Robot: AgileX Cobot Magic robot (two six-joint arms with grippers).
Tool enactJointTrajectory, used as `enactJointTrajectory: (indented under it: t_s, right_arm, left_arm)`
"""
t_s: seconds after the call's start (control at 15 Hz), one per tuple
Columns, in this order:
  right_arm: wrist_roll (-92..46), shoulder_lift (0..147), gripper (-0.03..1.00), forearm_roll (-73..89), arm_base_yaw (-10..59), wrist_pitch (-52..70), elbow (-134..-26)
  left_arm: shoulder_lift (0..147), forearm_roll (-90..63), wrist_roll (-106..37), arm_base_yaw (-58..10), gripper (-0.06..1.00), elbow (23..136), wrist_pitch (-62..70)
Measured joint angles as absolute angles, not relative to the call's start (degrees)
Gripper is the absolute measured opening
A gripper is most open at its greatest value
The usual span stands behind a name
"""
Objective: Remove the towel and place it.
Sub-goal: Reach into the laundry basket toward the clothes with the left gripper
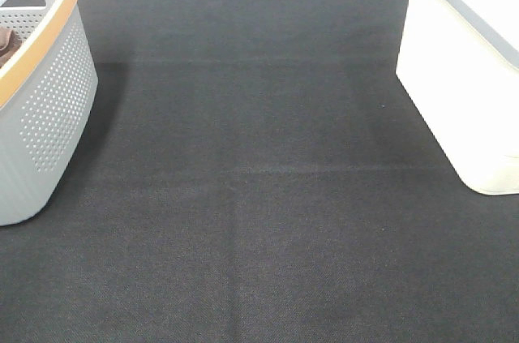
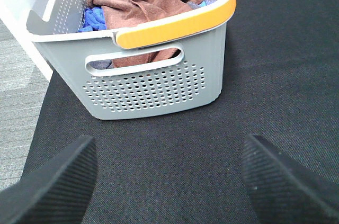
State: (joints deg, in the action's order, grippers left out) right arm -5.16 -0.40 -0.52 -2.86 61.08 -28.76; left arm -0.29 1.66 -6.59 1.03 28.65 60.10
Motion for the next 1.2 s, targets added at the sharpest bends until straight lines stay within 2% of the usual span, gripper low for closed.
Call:
enactJointTrajectory:
  t_s: [1.2]
  right_arm:
    - [-5.2,-0.4,0.82,-0.5,-2.9,61.1,-28.8]
  left_arm:
    - [-0.3,1.7,-6.6,1.0,0.73,28.6,60.1]
